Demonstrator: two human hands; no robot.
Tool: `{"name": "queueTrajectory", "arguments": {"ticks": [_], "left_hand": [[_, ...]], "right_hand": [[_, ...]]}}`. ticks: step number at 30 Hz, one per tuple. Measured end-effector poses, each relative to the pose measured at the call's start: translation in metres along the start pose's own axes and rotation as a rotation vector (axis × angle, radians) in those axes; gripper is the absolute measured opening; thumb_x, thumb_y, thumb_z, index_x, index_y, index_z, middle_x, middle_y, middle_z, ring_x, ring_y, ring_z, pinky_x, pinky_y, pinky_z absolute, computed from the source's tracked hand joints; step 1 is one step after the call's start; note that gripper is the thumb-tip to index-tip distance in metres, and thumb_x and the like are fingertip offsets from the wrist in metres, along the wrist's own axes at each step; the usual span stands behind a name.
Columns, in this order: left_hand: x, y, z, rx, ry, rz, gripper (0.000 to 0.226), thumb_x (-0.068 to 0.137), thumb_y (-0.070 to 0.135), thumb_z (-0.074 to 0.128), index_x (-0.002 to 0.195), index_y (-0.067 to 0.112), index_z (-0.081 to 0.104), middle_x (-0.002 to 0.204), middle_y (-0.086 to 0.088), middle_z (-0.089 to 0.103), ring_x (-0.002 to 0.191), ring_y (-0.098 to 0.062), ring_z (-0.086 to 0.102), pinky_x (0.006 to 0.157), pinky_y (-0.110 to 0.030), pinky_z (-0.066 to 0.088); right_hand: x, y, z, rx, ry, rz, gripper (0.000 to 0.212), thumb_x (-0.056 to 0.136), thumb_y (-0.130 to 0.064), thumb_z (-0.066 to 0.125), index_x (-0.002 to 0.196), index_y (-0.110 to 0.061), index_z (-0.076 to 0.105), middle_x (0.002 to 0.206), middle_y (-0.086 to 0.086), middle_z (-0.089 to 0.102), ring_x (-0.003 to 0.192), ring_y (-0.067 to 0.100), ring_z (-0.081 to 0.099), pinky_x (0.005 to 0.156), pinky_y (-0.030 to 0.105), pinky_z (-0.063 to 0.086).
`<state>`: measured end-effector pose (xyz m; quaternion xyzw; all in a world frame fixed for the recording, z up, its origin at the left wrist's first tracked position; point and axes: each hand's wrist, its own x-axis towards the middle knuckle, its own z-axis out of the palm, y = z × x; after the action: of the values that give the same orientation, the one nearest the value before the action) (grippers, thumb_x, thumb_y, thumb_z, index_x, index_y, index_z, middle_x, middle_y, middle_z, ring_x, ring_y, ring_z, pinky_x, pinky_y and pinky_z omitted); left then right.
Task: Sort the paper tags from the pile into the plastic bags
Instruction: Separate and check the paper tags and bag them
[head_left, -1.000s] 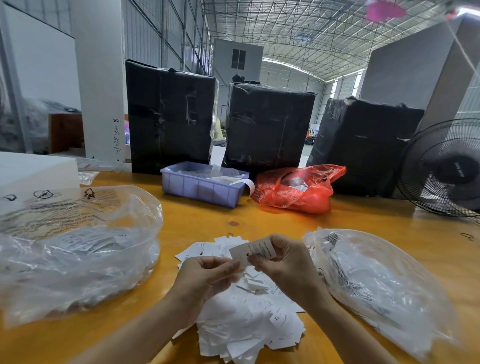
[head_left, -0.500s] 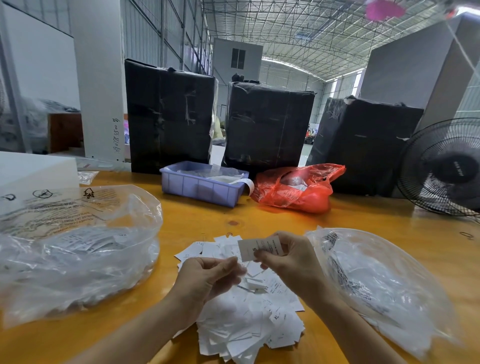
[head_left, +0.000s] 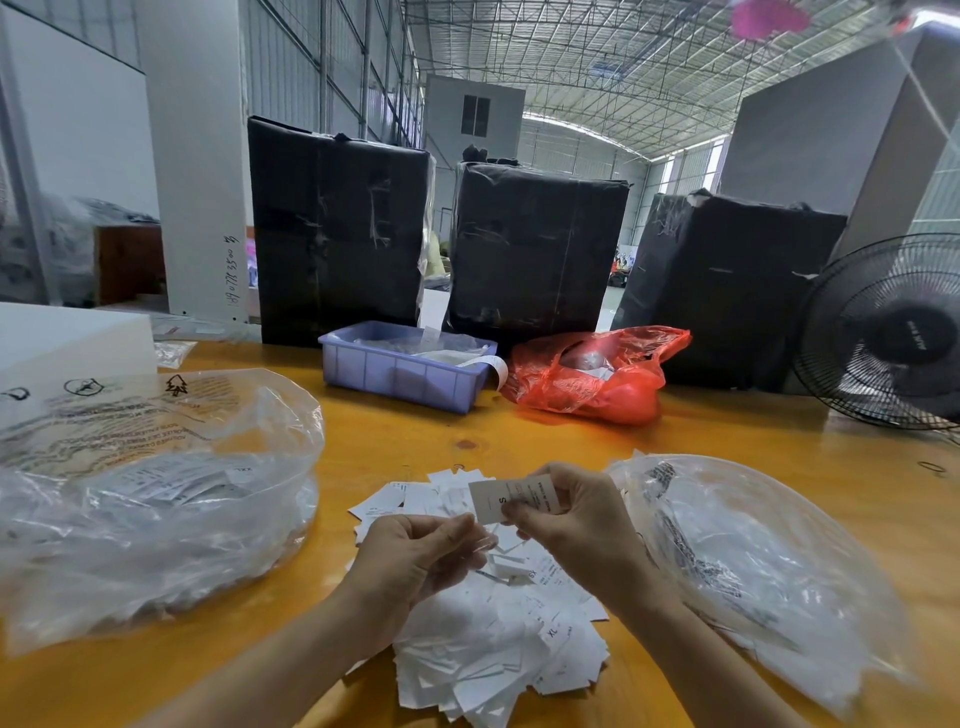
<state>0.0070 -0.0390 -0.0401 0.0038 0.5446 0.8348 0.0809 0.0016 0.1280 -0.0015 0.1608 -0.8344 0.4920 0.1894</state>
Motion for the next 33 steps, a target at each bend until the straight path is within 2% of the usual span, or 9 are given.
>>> {"name": "queueTrajectory", "arguments": {"ticks": [5, 9, 13, 17, 20, 23, 27, 30, 33], "left_hand": [[-0.001, 0.001, 0.002, -0.011, 0.007, 0.010, 0.018, 0.072, 0.014, 0.067, 0.070, -0.003, 0.074, 0.085, -0.025, 0.071, 0.060, -0.021, 0.069, 0.049, -0.020, 0.051], [-0.002, 0.001, 0.001, -0.004, 0.009, 0.012, 0.026, 0.070, 0.015, 0.067, 0.084, -0.006, 0.072, 0.086, -0.026, 0.071, 0.060, -0.021, 0.068, 0.049, -0.020, 0.051], [-0.003, 0.001, 0.002, 0.037, 0.031, 0.015, 0.020, 0.066, 0.020, 0.068, 0.071, 0.002, 0.077, 0.075, -0.021, 0.071, 0.058, -0.018, 0.067, 0.049, -0.020, 0.051], [-0.004, 0.001, 0.001, 0.115, 0.033, 0.027, 0.019, 0.066, 0.026, 0.069, 0.068, 0.009, 0.078, 0.071, -0.015, 0.071, 0.060, -0.014, 0.068, 0.051, -0.018, 0.050], [-0.006, 0.001, 0.002, 0.163, 0.011, 0.044, 0.025, 0.065, 0.028, 0.070, 0.071, 0.005, 0.077, 0.075, -0.017, 0.070, 0.061, -0.015, 0.064, 0.052, -0.019, 0.050], [-0.008, 0.002, 0.004, 0.226, -0.022, 0.058, 0.026, 0.064, 0.033, 0.071, 0.072, 0.008, 0.078, 0.078, -0.015, 0.073, 0.064, -0.014, 0.065, 0.054, -0.018, 0.050], [-0.008, 0.004, 0.005, 0.240, -0.028, 0.082, 0.027, 0.067, 0.031, 0.069, 0.071, 0.005, 0.076, 0.080, -0.016, 0.073, 0.066, -0.015, 0.069, 0.055, -0.018, 0.051], [-0.008, 0.002, 0.007, 0.204, -0.050, 0.072, 0.030, 0.068, 0.026, 0.068, 0.075, -0.002, 0.074, 0.082, -0.019, 0.073, 0.071, -0.023, 0.071, 0.058, -0.023, 0.054], [-0.011, 0.000, 0.010, 0.245, -0.052, 0.082, 0.030, 0.069, 0.029, 0.069, 0.073, 0.001, 0.075, 0.081, -0.018, 0.073, 0.068, -0.021, 0.070, 0.057, -0.023, 0.052]], "right_hand": [[-0.001, 0.002, 0.001, -0.033, -0.008, -0.009, 0.011, 0.076, -0.006, 0.073, 0.075, 0.001, 0.065, 0.069, 0.019, 0.066, 0.067, 0.038, 0.061, 0.058, 0.046, 0.049], [-0.002, 0.001, 0.002, -0.010, -0.104, 0.032, 0.008, 0.077, -0.005, 0.073, 0.074, -0.003, 0.065, 0.064, 0.008, 0.063, 0.056, 0.018, 0.053, 0.052, 0.035, 0.044], [-0.001, 0.001, -0.001, 0.039, -0.213, 0.148, 0.008, 0.077, -0.002, 0.072, 0.075, -0.004, 0.064, 0.069, 0.018, 0.064, 0.061, 0.019, 0.054, 0.057, 0.033, 0.043], [0.000, 0.001, -0.008, 0.070, -0.390, 0.293, 0.011, 0.080, -0.008, 0.073, 0.081, -0.008, 0.063, 0.067, 0.003, 0.061, 0.057, 0.007, 0.057, 0.057, 0.021, 0.047], [0.000, 0.003, -0.011, 0.047, -0.507, 0.373, 0.015, 0.080, -0.015, 0.075, 0.087, -0.012, 0.062, 0.080, 0.007, 0.062, 0.072, 0.014, 0.060, 0.072, 0.029, 0.050], [0.000, 0.004, -0.012, -0.006, -0.575, 0.404, 0.019, 0.079, -0.017, 0.076, 0.086, -0.018, 0.058, 0.082, 0.006, 0.061, 0.071, 0.014, 0.058, 0.072, 0.028, 0.051], [0.000, 0.001, -0.018, -0.044, -0.571, 0.362, 0.029, 0.071, -0.014, 0.082, 0.085, -0.017, 0.057, 0.077, 0.004, 0.063, 0.057, 0.006, 0.058, 0.055, 0.017, 0.047], [-0.001, -0.002, -0.015, -0.012, -0.512, 0.343, 0.039, 0.065, -0.010, 0.086, 0.089, -0.015, 0.056, 0.075, 0.006, 0.066, 0.059, 0.011, 0.060, 0.061, 0.026, 0.049], [-0.002, -0.005, -0.009, -0.033, -0.471, 0.308, 0.045, 0.064, -0.008, 0.086, 0.094, -0.017, 0.053, 0.073, 0.006, 0.066, 0.057, 0.012, 0.060, 0.061, 0.028, 0.051]]}}
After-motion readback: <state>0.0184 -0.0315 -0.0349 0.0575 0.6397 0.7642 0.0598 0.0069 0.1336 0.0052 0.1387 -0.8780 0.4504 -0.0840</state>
